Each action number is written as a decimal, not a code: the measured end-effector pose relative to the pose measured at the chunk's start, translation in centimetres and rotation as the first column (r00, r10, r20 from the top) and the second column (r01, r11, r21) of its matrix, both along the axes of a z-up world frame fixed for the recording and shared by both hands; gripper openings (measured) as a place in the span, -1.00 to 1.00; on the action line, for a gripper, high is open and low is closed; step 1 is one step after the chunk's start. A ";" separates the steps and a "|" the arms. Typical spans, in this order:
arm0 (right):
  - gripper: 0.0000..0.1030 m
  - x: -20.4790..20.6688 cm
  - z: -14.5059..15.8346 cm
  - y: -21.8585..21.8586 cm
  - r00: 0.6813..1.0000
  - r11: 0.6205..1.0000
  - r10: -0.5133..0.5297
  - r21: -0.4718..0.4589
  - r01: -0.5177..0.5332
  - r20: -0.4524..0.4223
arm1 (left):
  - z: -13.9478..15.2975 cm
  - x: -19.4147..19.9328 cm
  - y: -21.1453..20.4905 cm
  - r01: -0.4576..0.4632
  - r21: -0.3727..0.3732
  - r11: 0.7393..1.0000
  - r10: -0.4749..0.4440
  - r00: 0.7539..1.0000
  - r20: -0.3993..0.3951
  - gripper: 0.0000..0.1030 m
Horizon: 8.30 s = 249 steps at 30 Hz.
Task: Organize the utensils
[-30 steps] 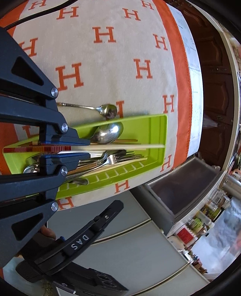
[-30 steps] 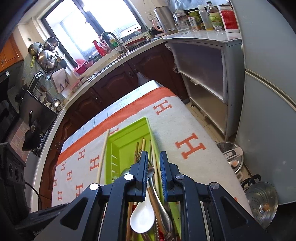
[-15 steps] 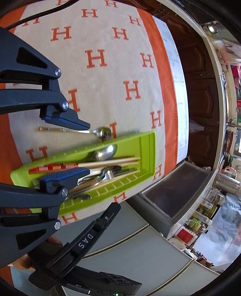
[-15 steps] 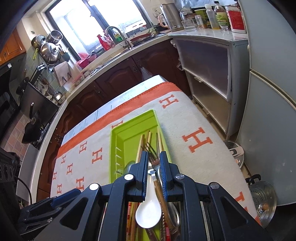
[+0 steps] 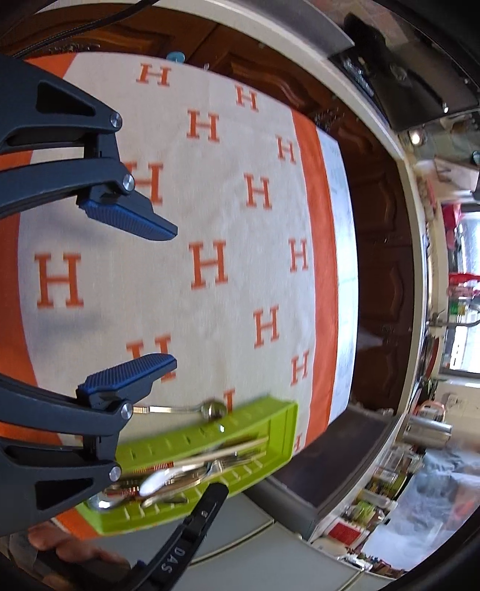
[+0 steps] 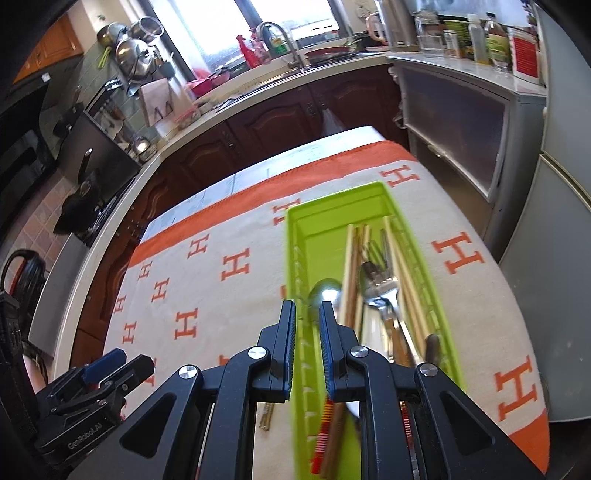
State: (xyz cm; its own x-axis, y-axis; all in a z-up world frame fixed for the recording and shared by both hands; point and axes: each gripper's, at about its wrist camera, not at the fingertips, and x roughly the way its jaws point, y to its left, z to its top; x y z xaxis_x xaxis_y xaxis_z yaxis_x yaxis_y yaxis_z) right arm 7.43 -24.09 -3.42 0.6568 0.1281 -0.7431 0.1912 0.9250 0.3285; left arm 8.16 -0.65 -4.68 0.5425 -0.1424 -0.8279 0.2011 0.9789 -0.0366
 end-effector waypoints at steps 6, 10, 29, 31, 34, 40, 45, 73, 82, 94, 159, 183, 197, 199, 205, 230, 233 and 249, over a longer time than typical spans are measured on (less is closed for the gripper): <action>-0.66 0.5 0.0 3.5 0.998 0.998 0.052 -0.016 -0.052 -0.025 | -1.1 -0.4 2.4 -0.037 0.023 0.999 0.036 0.999 0.007 0.34; -0.65 1.0 -0.1 5.5 0.996 0.997 0.076 -0.026 -0.077 -0.043 | -1.2 -0.5 3.8 -0.063 0.023 0.998 0.063 0.998 0.017 0.41; -0.61 2.9 -4.5 9.6 0.982 0.995 0.059 -0.069 -0.072 -0.180 | -3.5 0.1 7.2 -0.110 0.016 0.994 0.110 0.994 0.005 0.58; -0.61 3.1 -5.1 9.8 0.979 0.995 0.045 -0.077 -0.061 -0.198 | -3.6 0.1 7.5 -0.114 0.005 0.993 0.114 0.993 0.002 0.58; -0.61 3.4 -6.0 10.0 0.975 0.996 0.028 -0.081 -0.047 -0.220 | -4.2 0.2 8.1 -0.125 -0.005 0.992 0.125 0.992 0.001 0.59; -0.61 4.0 -7.1 10.1 0.968 0.995 -0.006 -0.095 -0.019 -0.251 | -5.4 0.9 8.9 -0.129 -0.020 0.991 0.128 0.991 -0.026 0.59; -0.61 4.8 -7.7 10.2 0.957 0.993 -0.056 -0.119 0.023 -0.286 | -6.2 1.4 9.4 -0.131 -0.044 0.990 0.129 0.991 -0.041 0.59; -0.51 7.0 -8.5 9.8 0.866 0.960 -0.260 -0.211 0.184 -0.427 | -7.5 2.6 12.1 -0.153 -0.139 0.978 0.141 0.986 -0.091 0.59; -0.92 7.2 -8.8 11.5 0.928 0.966 -0.174 -0.239 0.096 -0.328 | -7.5 2.5 12.3 -0.159 -0.135 0.978 0.145 0.984 -0.103 0.59; -0.92 3.5 -5.0 9.4 0.977 0.999 -0.050 -0.009 0.049 -0.206 | -4.4 1.3 9.0 -0.118 -0.074 0.990 0.114 0.992 -0.054 0.62; -0.16 -5.7 0.5 1.9 0.999 0.994 -0.029 -0.103 0.024 -0.046 | 1.8 -3.4 -2.1 -0.070 0.080 0.994 0.065 0.995 0.073 0.98; -0.11 -8.8 4.6 8.0 0.998 0.984 0.058 -0.171 -0.051 0.034 | 2.6 -5.3 2.6 -0.115 0.022 0.993 0.113 0.990 0.081 0.98; -0.11 -9.6 5.2 8.8 0.995 0.980 0.080 -0.185 -0.069 0.052 | 2.9 -5.7 2.7 -0.120 0.018 0.993 0.118 0.989 0.090 0.98; -0.11 -9.6 5.2 8.9 0.996 0.981 0.079 -0.184 -0.068 0.052 | 2.9 -5.7 2.6 -0.119 0.018 0.993 0.117 0.989 0.091 0.98; -0.11 -10.1 5.3 8.8 0.996 0.981 0.070 -0.185 -0.059 0.056 | 3.1 -5.9 2.4 -0.121 0.020 0.992 0.119 0.988 0.094 0.98; -0.11 -10.5 5.2 8.4 0.996 0.981 0.065 -0.187 -0.054 0.054 | 3.1 -6.1 2.3 -0.122 0.022 0.992 0.120 0.989 0.091 0.98; -0.11 -10.5 5.2 8.3 0.997 0.981 0.064 -0.187 -0.053 0.052 | 3.0 -6.2 2.2 -0.121 0.024 0.992 0.119 0.989 0.090 0.98; -0.11 -10.9 5.0 7.6 0.997 0.982 0.060 -0.185 -0.050 0.050 | 2.8 -6.6 1.6 -0.121 0.028 0.992 0.118 0.989 0.091 0.98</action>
